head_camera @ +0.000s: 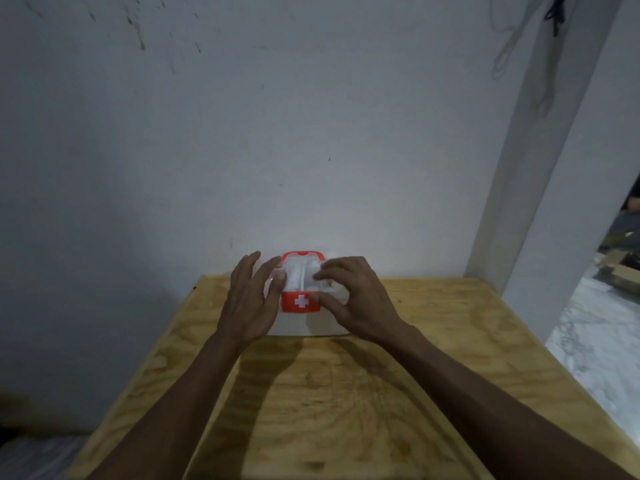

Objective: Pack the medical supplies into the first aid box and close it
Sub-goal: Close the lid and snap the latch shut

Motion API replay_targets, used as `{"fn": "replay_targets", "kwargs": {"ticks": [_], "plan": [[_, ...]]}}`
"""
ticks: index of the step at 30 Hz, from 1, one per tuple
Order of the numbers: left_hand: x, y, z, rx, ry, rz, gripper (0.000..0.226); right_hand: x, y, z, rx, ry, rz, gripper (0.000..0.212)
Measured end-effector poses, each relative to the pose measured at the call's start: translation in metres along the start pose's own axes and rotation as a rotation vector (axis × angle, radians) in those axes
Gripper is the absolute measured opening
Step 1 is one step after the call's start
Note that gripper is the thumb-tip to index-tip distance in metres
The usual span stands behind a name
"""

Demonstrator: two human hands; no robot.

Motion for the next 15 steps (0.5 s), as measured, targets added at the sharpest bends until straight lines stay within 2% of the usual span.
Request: {"fn": "replay_targets", "kwargs": {"ticks": [3,6,10,15], "plan": [[-0.002,-0.001,-0.003,0.033,-0.023,-0.01,0.086,0.0,-0.01,0.011,-0.057,-0.128,-0.09,0.062],[-0.002,-0.002,-0.006,0.046,-0.025,-0.045,0.087,-0.006,-0.023,0.016,-0.065,-0.172,-0.153,0.07],[-0.005,-0.006,-0.01,0.081,-0.059,-0.067,0.092,-0.017,-0.034,0.017,-0.081,-0.197,-0.109,0.08],[-0.006,-0.008,-0.012,0.089,-0.067,-0.062,0.099,-0.024,-0.04,0.014,-0.094,-0.225,-0.064,0.081]]}}
Point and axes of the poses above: each hand's wrist, its own x-axis towards the middle knuckle, its own y-axis out of the back of the hand, z = x × y, the point moved 5 cm from there along x, towards the middle knuckle, and after that the axes turned 14 degrees about y, right-handed, at the moved point
